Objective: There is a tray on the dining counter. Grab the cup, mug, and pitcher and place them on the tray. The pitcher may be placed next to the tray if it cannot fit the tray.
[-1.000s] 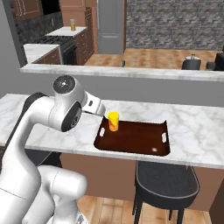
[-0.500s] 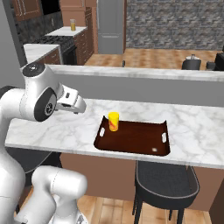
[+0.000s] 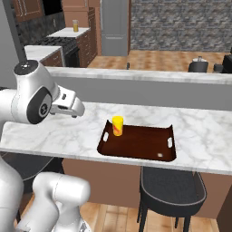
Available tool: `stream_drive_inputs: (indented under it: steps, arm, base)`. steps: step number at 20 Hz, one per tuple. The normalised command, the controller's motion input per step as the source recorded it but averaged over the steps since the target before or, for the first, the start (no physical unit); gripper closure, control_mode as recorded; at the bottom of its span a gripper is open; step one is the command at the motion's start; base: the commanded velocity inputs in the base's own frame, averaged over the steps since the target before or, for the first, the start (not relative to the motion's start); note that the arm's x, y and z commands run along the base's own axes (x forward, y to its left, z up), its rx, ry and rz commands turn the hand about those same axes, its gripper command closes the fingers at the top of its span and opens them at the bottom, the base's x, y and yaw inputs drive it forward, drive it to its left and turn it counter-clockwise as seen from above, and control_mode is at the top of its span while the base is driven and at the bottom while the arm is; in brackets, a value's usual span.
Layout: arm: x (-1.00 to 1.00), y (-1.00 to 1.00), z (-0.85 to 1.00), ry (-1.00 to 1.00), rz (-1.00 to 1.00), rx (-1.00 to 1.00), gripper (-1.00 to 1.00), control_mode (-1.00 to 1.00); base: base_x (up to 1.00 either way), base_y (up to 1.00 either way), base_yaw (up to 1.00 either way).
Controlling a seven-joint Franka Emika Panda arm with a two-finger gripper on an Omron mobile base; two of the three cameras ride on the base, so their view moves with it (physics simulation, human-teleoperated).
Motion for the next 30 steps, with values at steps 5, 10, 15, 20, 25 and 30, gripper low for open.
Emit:
stream_drive_inputs:
  steps: [5, 10, 15, 20, 25, 30]
  arm:
    - [0.00, -0.03, 0.00, 0.00, 0.03, 0.00, -1.00, -1.00]
    - [0.00, 0.00, 0.00, 0.00, 0.00, 0.00, -1.00, 1.00]
    - [0.00, 0.00, 0.00, 0.00, 0.00, 0.00, -1.00, 1.00]
    - [0.00, 0.00, 0.00, 0.00, 0.00, 0.00, -1.00, 1.00]
    - [0.00, 0.00, 0.00, 0.00, 0.00, 0.00, -1.00, 1.00]
    - [0.00, 0.00, 0.00, 0.00, 0.00, 0.00, -1.00, 1.00]
  base:
    - [0.00, 0.00, 0.00]
    - [-0.52, -0.27, 0.04]
    - [-1.00, -0.71, -0.01]
    - [-0.96, -0.97, -0.16]
    - [0.02, -1.00, -0.36]
    - [0.27, -1.00, -0.22]
